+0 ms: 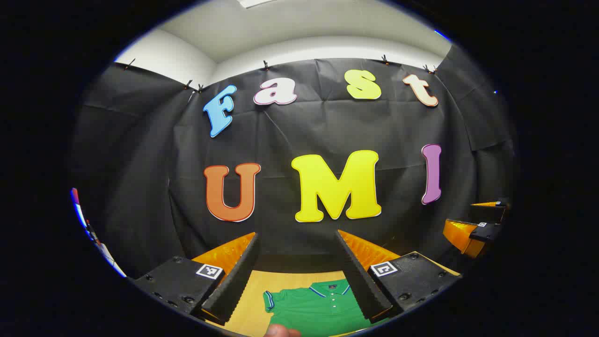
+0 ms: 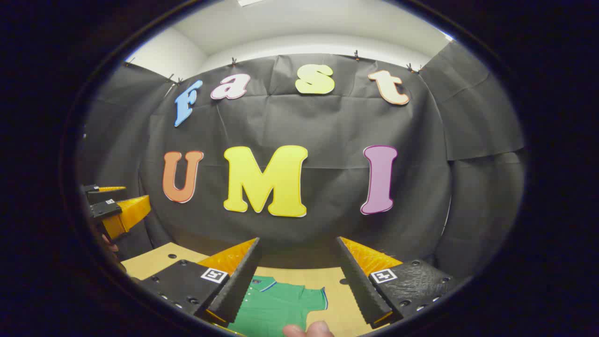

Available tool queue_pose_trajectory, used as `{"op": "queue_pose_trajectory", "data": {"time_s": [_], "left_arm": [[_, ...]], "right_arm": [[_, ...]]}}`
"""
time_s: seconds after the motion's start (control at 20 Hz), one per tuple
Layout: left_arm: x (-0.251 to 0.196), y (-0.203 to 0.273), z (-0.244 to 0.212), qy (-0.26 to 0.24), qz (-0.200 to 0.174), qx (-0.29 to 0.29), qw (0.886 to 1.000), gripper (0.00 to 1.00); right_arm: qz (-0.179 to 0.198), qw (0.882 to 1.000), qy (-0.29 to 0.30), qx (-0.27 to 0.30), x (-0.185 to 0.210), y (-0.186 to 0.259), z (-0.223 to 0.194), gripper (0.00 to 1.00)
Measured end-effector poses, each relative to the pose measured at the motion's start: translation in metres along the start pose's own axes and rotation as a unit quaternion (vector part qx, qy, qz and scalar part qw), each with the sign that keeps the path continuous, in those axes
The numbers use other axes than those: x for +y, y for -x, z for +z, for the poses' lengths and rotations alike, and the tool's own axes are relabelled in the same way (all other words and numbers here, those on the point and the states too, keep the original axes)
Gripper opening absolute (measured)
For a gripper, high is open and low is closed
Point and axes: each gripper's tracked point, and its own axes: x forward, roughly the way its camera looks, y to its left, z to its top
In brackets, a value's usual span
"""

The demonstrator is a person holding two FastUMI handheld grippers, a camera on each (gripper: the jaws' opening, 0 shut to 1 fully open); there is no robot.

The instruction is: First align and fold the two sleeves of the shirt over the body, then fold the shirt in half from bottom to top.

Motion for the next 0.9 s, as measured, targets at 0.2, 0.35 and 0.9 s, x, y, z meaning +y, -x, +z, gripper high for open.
{"op": "queue_pose_trajectory", "data": {"time_s": [0.2, 0.35, 0.9], "left_arm": [[-0.005, -0.005, 0.001, -0.009, -0.004, 0.004, 1.0, 0.99], [-0.008, -0.009, 0.006, -0.015, -0.017, -0.006, 1.0, 0.98], [0.0, -0.017, -0.004, -0.006, -0.037, -0.001, 0.999, 0.99]], "right_arm": [[-0.016, 1.0, -0.008, 0.005, -0.014, -0.002, 0.002, 0.95], [-0.029, 1.0, -0.007, 0.003, -0.016, -0.001, 0.004, 0.95], [-0.046, 0.999, 0.007, 0.01, -0.005, -0.007, 0.005, 0.95]]}}
